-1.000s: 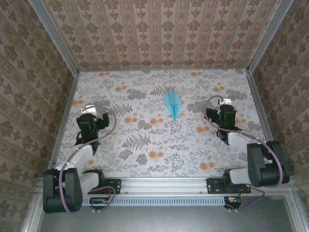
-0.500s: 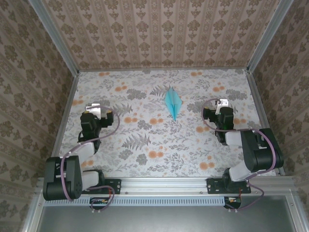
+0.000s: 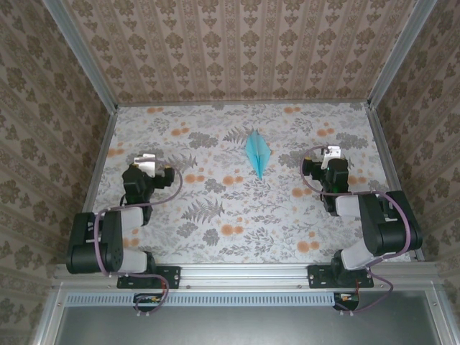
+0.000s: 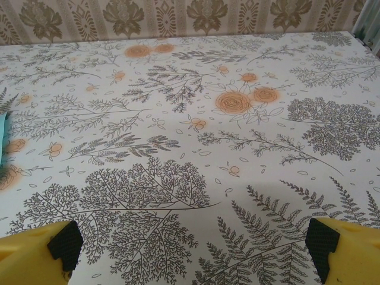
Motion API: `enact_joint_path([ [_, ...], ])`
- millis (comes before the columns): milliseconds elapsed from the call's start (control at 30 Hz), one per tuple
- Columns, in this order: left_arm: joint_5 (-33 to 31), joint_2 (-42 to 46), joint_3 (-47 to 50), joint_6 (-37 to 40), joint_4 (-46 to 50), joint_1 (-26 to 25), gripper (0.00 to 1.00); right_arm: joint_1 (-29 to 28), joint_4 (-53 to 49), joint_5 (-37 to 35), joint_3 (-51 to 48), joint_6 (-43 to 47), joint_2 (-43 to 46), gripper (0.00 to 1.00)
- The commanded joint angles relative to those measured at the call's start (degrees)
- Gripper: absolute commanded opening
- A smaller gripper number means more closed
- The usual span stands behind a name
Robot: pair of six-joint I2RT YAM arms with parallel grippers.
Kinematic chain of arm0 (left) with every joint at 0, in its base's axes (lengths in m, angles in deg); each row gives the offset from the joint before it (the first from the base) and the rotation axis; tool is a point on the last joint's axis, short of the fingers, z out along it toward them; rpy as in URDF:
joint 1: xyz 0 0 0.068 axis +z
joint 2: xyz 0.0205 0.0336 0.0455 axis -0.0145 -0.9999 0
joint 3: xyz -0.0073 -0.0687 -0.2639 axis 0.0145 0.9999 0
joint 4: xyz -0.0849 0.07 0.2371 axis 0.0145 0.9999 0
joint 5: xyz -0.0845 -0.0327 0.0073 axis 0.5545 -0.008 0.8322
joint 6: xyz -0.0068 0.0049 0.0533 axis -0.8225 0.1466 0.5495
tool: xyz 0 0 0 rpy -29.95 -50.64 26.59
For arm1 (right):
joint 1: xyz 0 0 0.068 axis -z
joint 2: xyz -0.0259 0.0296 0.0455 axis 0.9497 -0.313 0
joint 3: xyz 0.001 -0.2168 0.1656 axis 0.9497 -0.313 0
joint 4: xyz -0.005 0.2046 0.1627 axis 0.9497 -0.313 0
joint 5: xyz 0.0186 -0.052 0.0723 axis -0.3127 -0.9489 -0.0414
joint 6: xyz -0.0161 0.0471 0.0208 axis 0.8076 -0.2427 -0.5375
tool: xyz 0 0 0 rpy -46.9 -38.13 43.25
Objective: Fold a paper plane with a square sheet of paper (fold left side to right side)
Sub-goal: Reset both arms
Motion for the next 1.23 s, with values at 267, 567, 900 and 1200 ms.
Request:
enact_joint_path([
  [267, -4.89, -7.25, -5.97, -1.6, 1.21, 0.99, 1.0, 0.16, 1.76, 1.25, -0.17, 0.68, -0.26, 1.0],
  [567, -5.86, -7.18, -6.15, -1.17, 1.97, 0.47, 1.0, 0.16, 1.76, 1.25, -0.16, 0.7, -0.27, 1.0],
  [900, -5.85, -7.12, -6.19, -1.15, 1.98, 0.45, 1.0, 0.16, 1.76, 1.25, -0.16, 0.69, -0.25, 1.0],
  [1200, -5.85, -7.13, -6.14, -1.14, 1.98, 0.47, 1.0, -0.02, 1.76, 1.07, -0.17, 0.79, -0.27, 1.0],
])
